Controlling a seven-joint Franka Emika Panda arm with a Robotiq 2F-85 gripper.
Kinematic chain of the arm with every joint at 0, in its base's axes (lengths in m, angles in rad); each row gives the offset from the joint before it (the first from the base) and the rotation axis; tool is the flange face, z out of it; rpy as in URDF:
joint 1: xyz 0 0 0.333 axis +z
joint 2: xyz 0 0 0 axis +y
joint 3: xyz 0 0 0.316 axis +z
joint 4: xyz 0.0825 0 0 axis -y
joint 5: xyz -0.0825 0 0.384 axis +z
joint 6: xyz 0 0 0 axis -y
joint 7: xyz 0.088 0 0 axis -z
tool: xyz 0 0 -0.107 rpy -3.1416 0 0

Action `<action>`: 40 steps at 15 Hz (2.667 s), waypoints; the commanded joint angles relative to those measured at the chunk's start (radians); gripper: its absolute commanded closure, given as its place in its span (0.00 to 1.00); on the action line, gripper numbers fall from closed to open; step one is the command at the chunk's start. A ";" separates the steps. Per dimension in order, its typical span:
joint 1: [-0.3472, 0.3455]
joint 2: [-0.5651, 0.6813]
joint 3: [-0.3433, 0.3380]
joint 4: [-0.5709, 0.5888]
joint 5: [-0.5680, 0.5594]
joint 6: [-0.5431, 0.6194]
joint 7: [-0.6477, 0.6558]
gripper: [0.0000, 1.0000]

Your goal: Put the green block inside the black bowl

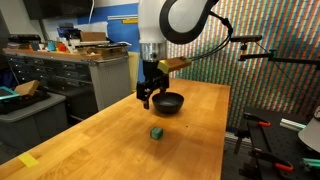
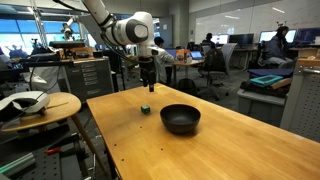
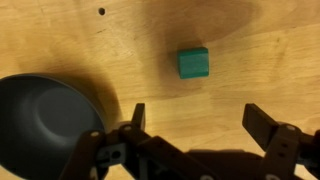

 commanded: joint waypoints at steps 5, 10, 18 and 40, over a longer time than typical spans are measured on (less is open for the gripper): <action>0.048 0.118 -0.004 0.027 0.056 0.072 0.008 0.00; 0.067 0.169 -0.003 0.030 0.077 0.087 -0.008 0.00; 0.050 0.207 0.000 0.026 0.089 0.132 -0.068 0.00; -0.006 0.074 -0.013 -0.018 0.111 0.122 -0.234 0.79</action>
